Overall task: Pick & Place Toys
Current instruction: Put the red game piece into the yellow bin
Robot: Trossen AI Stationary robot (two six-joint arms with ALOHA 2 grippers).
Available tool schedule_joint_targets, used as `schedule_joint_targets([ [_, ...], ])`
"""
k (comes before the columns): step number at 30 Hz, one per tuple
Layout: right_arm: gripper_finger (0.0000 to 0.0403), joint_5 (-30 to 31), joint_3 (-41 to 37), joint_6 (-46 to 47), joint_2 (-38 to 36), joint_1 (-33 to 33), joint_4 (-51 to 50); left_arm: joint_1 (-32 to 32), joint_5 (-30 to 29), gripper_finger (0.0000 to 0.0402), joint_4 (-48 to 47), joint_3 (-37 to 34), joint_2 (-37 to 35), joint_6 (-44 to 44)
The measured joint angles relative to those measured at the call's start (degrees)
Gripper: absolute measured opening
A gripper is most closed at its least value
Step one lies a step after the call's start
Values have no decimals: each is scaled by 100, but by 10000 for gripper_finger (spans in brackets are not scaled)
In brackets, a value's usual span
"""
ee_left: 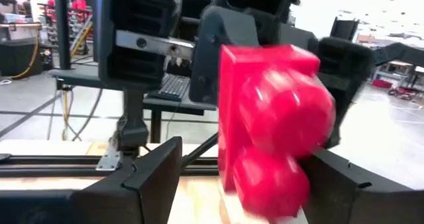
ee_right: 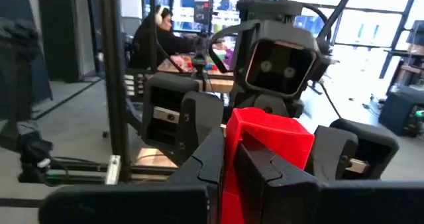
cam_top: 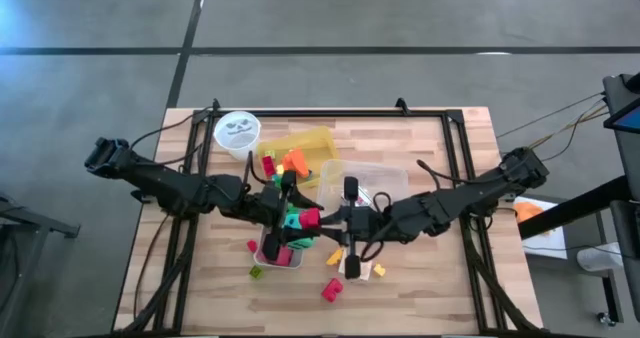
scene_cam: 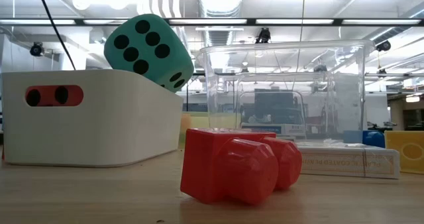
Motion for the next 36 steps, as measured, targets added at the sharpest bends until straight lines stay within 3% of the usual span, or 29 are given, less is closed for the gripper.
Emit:
schedule_joint_targets([
  [12, 15, -177, 0, -193, 1, -41, 113, 26, 259, 248, 36, 0, 0, 153],
  [21, 15, -207, -63, -200, 34, -124, 179, 28, 257, 115, 31, 0, 0, 447],
  [32, 15, -221, -92, 46, 34, -126, 186, 26, 287, 115, -36, 0, 0, 456],
  [36, 41, -265, -92, 223, 34, -132, 32, 26, 330, 115, -183, 0, 0, 410],
])
